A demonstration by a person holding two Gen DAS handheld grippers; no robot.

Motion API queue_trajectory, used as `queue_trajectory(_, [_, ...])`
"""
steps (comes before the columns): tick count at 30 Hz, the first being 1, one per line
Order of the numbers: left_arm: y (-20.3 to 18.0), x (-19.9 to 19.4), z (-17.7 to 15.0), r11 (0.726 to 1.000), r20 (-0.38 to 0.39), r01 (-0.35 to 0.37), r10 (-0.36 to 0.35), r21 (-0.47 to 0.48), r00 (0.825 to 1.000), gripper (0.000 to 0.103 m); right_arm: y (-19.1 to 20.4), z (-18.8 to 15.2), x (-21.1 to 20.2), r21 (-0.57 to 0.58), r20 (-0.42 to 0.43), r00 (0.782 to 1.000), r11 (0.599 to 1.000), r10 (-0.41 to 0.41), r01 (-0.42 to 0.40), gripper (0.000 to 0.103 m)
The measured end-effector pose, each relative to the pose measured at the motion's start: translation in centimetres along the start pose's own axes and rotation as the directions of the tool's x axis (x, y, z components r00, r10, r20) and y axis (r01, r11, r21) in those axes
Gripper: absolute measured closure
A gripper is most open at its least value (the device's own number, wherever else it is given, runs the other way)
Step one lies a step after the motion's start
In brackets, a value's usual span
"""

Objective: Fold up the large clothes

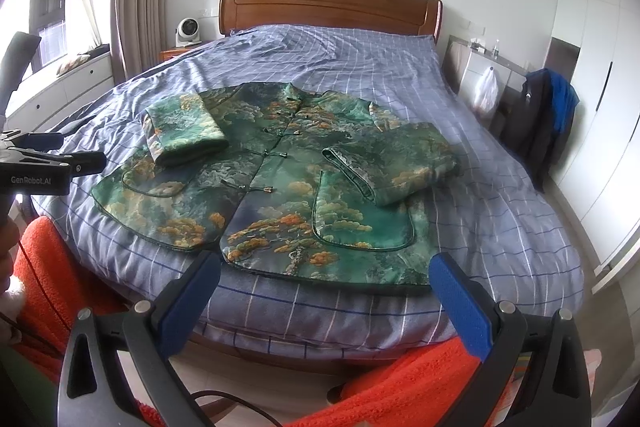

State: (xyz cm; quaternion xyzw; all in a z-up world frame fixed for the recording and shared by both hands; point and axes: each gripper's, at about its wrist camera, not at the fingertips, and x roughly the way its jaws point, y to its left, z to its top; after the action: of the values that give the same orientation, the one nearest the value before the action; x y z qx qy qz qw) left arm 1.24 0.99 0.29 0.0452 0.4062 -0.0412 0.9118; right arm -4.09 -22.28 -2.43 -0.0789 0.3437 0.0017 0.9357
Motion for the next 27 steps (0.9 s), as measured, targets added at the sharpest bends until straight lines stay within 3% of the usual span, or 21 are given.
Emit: queue_trajectory(27, [-0.01,0.11,-0.2,1.0,-0.009,0.014,-0.014,-0.003,1.0,0.0,0.0,0.11,0.04,0.007,0.004,1.0,1.0,0.009,-0.009,0.0])
